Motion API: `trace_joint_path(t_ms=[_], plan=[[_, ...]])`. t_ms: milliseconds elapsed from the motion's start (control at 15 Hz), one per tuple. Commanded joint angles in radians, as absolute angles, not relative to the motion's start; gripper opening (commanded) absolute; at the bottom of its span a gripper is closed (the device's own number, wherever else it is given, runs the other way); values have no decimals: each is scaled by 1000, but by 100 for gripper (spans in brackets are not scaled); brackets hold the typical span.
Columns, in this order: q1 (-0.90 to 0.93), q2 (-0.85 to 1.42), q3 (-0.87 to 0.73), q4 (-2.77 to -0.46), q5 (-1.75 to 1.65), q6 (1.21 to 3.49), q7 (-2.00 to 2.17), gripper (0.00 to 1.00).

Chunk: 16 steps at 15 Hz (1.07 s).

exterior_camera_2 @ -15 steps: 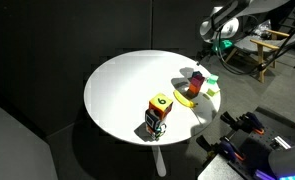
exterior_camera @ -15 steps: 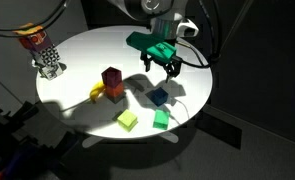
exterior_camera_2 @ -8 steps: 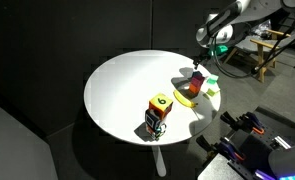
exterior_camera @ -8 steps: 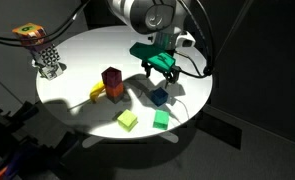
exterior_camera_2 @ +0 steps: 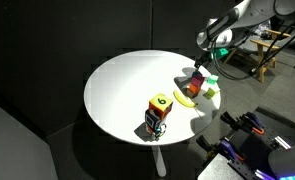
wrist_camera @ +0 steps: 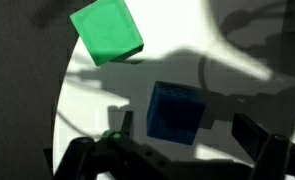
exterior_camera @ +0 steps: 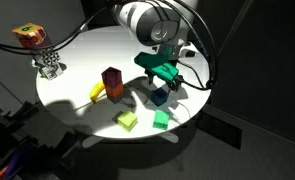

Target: Put the blue block on the pink block

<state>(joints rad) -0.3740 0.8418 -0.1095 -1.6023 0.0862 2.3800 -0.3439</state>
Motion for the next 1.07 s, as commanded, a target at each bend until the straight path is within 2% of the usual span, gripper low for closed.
trace_joint_path(t_ms=[0,1000], plan=[[-395,880,-90,-1543,79,2352,-347,100],[-388,947,-84,-1495,69,2358,-346,100]])
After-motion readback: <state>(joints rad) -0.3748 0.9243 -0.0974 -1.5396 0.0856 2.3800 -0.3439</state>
